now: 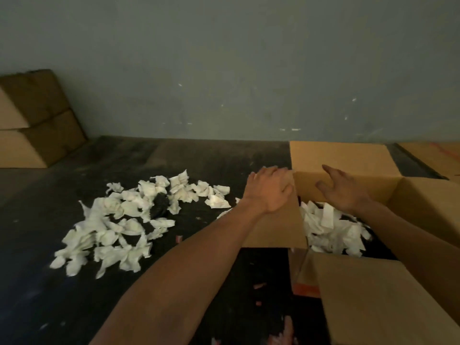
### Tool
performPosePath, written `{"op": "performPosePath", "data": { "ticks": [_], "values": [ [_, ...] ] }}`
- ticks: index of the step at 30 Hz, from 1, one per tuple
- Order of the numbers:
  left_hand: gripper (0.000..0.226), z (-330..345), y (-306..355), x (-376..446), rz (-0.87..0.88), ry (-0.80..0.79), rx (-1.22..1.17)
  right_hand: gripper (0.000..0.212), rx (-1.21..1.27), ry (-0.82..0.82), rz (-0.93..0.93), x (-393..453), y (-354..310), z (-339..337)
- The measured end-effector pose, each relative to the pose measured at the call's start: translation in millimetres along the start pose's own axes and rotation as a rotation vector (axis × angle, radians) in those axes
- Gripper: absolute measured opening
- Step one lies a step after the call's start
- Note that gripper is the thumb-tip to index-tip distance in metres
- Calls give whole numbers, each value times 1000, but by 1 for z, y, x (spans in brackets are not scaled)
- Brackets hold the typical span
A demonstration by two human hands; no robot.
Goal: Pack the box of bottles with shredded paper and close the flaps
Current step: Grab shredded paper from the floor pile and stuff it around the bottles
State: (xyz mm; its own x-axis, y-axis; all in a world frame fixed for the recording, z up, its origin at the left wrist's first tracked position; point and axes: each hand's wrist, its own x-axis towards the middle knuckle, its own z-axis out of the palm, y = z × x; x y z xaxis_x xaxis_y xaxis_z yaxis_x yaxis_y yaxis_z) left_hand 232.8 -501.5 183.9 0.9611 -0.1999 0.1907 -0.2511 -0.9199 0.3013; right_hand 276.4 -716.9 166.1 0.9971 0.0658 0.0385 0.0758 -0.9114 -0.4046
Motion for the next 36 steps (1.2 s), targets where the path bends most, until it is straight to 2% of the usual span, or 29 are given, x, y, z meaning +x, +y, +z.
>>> {"op": "performPosePath", "data": {
  "ticks": [4, 10, 12, 16, 22, 26, 29, 32, 36],
  "values": [
    [62, -42, -90, -75, -107, 13, -9, 60, 144, 92, -76, -34, -110, 35],
    [74, -70, -226, -194, -369, -26, -32, 60, 329, 36, -169, -116, -237, 124],
    [81, -67, -268, -230, -490, -49, -83, 64, 297, -24, -161, -138, -252, 165],
    [99, -41, -337, -289, -705, -132, -124, 81, 149, -184, -33, -158, -245, 237],
    [132, 2, -410, -327, -854, -200, -122, 97, -81, -204, 113, -136, -236, 293],
    [141, 21, -456, -306, -815, -203, -61, 95, -137, -150, 191, -86, -234, 317],
    [140, 33, -475, -278, -711, -272, 8, 90, -175, -210, 199, -55, -235, 335],
    [134, 46, -475, -250, -611, -323, 73, 83, -222, -246, 99, -40, -254, 355],
    [125, 58, -466, -212, -508, -348, 87, 70, -178, -215, -20, -25, -294, 377]
  ]
}}
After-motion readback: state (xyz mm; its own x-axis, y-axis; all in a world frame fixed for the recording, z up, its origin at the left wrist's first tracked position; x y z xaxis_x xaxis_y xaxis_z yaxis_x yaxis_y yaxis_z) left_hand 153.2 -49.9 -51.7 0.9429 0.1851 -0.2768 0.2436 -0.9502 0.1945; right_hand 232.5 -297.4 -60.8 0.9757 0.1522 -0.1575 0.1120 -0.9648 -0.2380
